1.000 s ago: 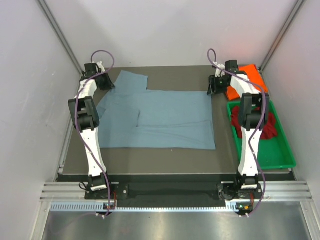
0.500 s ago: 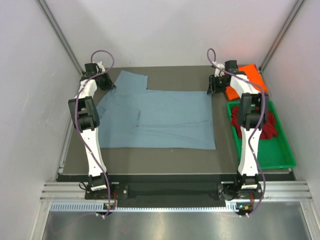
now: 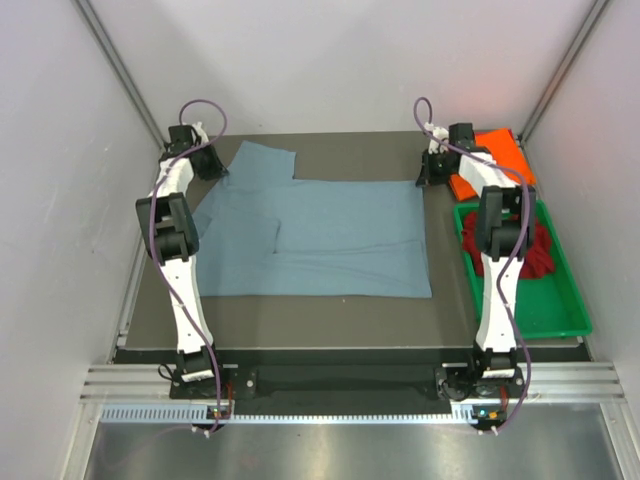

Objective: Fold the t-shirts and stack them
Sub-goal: Fold the tshirt

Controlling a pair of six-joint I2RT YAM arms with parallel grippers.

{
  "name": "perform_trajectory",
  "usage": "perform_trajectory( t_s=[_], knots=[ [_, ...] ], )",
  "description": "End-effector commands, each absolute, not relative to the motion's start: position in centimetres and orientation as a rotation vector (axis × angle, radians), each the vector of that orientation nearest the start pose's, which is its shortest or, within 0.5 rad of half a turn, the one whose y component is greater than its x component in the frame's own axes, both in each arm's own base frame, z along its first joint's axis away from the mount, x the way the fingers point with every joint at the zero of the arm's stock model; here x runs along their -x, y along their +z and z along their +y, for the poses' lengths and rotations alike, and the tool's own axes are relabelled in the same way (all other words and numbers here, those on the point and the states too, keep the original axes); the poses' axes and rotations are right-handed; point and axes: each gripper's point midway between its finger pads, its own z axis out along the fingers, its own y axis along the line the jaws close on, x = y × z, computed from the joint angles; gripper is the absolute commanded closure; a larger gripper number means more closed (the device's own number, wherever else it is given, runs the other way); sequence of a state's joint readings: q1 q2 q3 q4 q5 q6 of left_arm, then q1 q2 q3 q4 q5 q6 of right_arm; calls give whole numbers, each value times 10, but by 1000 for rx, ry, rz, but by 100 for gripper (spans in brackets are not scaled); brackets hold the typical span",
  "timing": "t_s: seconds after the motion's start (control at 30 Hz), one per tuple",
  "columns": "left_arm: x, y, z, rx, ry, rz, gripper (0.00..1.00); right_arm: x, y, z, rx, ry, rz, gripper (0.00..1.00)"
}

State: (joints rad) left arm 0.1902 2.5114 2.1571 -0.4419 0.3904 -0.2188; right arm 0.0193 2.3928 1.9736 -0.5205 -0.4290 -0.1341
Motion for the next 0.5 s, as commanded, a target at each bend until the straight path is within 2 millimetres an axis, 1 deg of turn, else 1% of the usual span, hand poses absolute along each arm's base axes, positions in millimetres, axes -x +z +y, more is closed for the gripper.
perform_trajectory(
  t_s=[0.0,0.03,0.07,0.1,0.13,0.17,0.2,0.23,0.27,0.3,0.33,0.37,0.4,0.43,0.47],
  knots=[
    [-629,117,53,279,-436,2191,100,-582,82,77,354,439,2281,100],
    [-629,119,52,281,-437,2187,100,-586,96,79,356,437,2236,100],
    [-627,120,52,283,-436,2184,100,-581,92,81,340,455,2241,100],
    [-627,120,52,290,-438,2180,100,-580,93,83,340,459,2231,100],
    [-625,125,52,291,-439,2172,100,-581,104,87,350,457,2195,100],
    [-625,128,50,289,-448,2166,100,-577,100,88,351,457,2201,100],
    [-622,129,48,292,-458,2166,100,-576,102,90,356,456,2194,100],
    [-621,131,47,292,-465,2163,100,-576,110,92,362,451,2174,100],
    [-620,133,46,292,-474,2161,100,-572,106,93,361,446,2183,100],
    [-616,135,45,291,-473,2161,100,-571,108,91,356,436,2178,100],
    [-614,136,46,297,-468,2164,100,-572,117,92,356,427,2151,100],
    [-613,137,47,301,-459,2165,100,-568,113,91,351,423,2160,100],
    [-609,140,49,306,-436,2166,100,-567,115,91,347,421,2156,100],
    [-607,140,51,309,-423,2167,100,-567,125,92,351,419,2128,100],
    [-605,141,53,313,-408,2169,100,-562,120,93,354,425,2136,100]
  ],
)
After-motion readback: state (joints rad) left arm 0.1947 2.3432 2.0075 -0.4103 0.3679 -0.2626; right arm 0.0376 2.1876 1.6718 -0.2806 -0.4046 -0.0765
